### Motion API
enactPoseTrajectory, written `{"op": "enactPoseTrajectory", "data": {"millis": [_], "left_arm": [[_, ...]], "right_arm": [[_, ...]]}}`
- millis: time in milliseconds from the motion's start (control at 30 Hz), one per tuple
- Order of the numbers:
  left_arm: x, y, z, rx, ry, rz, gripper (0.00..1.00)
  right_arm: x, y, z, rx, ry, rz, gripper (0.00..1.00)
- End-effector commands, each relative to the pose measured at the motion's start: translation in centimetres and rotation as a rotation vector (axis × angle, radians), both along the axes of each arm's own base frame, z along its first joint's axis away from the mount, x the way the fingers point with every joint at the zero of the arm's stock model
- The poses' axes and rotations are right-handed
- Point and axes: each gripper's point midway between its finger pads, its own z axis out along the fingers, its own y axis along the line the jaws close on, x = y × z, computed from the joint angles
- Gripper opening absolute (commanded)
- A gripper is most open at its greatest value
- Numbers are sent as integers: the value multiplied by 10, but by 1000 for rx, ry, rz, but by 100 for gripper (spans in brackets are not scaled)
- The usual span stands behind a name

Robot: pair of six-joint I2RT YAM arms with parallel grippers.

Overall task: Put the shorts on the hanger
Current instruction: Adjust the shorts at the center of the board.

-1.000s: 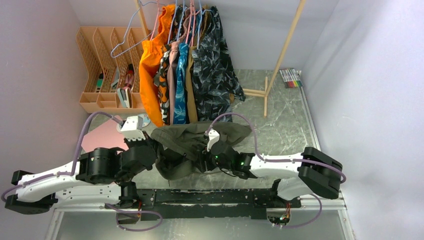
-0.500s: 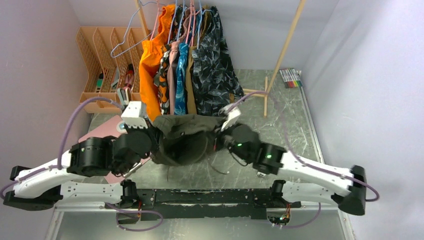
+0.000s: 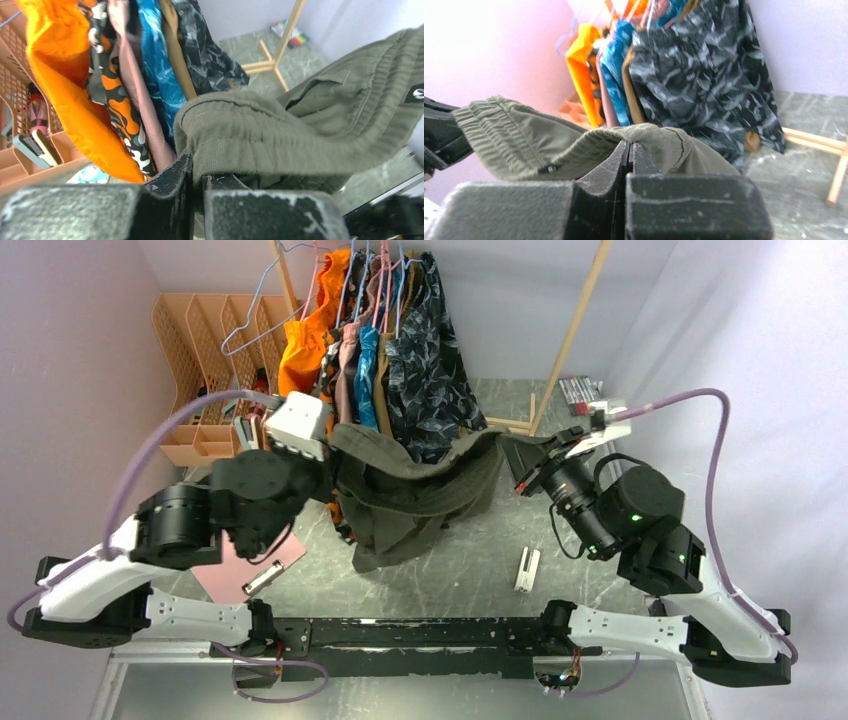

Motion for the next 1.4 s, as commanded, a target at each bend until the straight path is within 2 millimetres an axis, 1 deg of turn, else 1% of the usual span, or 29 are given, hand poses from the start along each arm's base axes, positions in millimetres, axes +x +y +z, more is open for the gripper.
{"op": "enactPoseTrajectory", "data": {"millis": [0,33,67,100,167,200,233,267,300,367,433,467,567,633,667,733,800,867,967,1033,1067,1100,1133,1167,1200,1233,1267,1367], "left_arm": [[0,-29,-17,126,-22,-83,7],[1,-30,-11,132,-28,-89,7],[0,-31,0,127,-40,-99,7],[-1,-33,12,117,-54,-117,7],[-4,-35,45,57,-98,-159,7],[-7,-37,58,23,-119,-182,7],[-9,-39,66,-1,-139,-206,7],[-11,-41,69,-18,-153,-223,7],[-11,-44,66,-26,-160,-230,7],[-9,-51,41,-6,-147,-228,7],[-3,-58,3,45,-105,-194,7],[1,-63,-28,91,-66,-176,7],[18,-70,-101,144,92,-158,7],[34,-70,-145,134,218,-165,7],[45,-66,-163,116,271,-148,7],[53,-66,-186,92,326,-143,7],[57,-67,-195,71,349,-137,7],[62,-66,-196,63,358,-124,7],[72,-55,-202,76,382,-83,7],[78,-47,-211,100,414,-57,7],[80,-44,-215,113,428,-44,7],[82,-41,-220,129,442,-30,7],[85,-39,-224,142,453,-18,7],[87,-38,-228,154,462,-11,7],[89,-37,-229,160,465,-6,7],[90,-36,-231,170,471,-2,7],[93,-36,-231,174,472,0,7],[100,-37,-232,186,476,-1,7]], "right_arm": [[2,4,-35,-98,60,-4,0],[-3,6,-24,-85,43,29,0],[-7,9,-12,-76,23,68,0],[-15,12,4,-57,-6,121,0],[-31,20,32,-19,-66,233,0],[-38,25,39,-5,-85,279,0],[-42,29,42,3,-97,311,0],[-44,31,38,2,-98,323,0],[-40,32,28,-9,-80,309,0],[-28,31,-7,-36,-1,236,0],[-17,27,-47,-51,88,160,0],[-15,25,-70,-61,135,132,0],[-12,20,-138,-83,290,64,0],[-16,15,-183,-111,385,32,0],[-18,14,-204,-108,437,16,0],[-21,13,-228,-102,490,7,0],[-23,12,-248,-88,541,-12,0],[-25,12,-265,-89,589,-28,0],[-28,10,-293,-135,673,-75,0],[-30,9,-304,-186,703,-88,0],[-31,10,-305,-212,707,-80,5],[-32,13,-304,-239,701,-55,18],[-34,18,-301,-262,694,-18,35],[-35,21,-297,-282,681,9,49],[-36,26,-292,-302,664,42,62],[-37,31,-287,-318,648,78,68],[-38,36,-282,-341,627,116,72],[-40,53,-274,-407,576,215,77]]}}
